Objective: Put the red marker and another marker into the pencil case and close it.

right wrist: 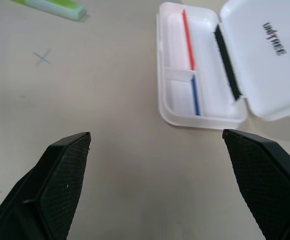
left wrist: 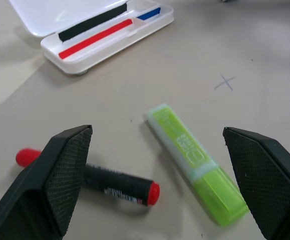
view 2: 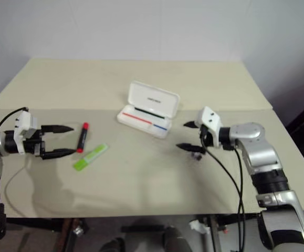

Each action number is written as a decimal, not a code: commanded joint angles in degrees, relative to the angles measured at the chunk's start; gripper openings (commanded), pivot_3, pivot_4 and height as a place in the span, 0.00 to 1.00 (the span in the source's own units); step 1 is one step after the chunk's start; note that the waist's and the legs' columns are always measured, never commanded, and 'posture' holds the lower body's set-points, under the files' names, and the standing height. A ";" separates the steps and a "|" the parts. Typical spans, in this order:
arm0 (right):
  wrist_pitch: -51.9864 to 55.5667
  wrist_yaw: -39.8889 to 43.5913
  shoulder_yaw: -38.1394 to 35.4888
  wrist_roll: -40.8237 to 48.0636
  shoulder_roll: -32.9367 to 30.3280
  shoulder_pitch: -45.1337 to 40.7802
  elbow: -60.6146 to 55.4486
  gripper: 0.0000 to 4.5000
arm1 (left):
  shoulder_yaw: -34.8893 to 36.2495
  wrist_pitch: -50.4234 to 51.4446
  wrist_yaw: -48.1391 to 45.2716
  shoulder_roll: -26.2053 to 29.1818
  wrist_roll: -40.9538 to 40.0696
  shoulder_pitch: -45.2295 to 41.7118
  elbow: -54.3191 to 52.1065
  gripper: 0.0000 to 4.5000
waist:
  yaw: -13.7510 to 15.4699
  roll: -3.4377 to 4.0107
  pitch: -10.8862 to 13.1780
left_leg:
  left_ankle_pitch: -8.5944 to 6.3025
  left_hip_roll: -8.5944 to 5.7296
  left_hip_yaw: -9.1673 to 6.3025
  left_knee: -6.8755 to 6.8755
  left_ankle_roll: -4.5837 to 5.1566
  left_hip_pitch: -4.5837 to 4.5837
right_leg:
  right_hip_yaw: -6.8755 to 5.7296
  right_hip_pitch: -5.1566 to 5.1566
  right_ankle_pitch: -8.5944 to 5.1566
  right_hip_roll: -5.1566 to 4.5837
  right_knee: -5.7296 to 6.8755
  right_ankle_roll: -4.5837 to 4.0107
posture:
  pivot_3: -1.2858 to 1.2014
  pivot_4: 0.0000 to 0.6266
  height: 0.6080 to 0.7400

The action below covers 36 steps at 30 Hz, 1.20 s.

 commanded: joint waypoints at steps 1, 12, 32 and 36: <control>1.57 -0.71 -2.67 2.75 0.11 0.81 -4.41 1.00 | -0.05 -0.68 -1.38 -0.18 -0.22 -1.56 -0.67 1.00 | -0.05 0.00 0.00 | 0.00 0.00 0.00 0.00 0.00 0.00 | 0.00 0.00 0.00 0.00 0.00 0.00 | 0.52 0.24 1.00; 1.16 -2.43 0.01 1.44 4.19 -2.69 -3.15 1.00 | 3.50 1.69 0.78 -0.20 -4.02 5.22 -9.87 1.00 | -0.40 0.00 0.00 | 0.00 0.01 0.00 0.00 0.00 0.04 | 0.01 0.00 0.00 0.02 0.06 0.00 | 0.52 0.24 1.00; -5.36 -9.24 9.50 -13.48 21.44 -23.41 34.31 1.00 | 17.60 10.39 9.00 1.90 -14.25 25.23 -32.31 1.00 | -0.58 0.01 0.00 | 0.01 0.03 -0.02 -0.03 -0.02 0.03 | -0.01 -0.06 -0.05 0.01 0.11 -0.08 | 0.52 0.24 1.00; -6.33 -8.50 9.63 -14.91 22.14 -24.85 38.10 1.00 | 19.25 11.17 9.81 2.05 -15.06 26.88 -34.08 1.00 | -0.64 0.01 0.01 | 0.01 0.03 -0.02 -0.08 -0.03 0.03 | -0.02 -0.06 -0.06 0.01 0.08 -0.10 | 0.52 0.24 1.00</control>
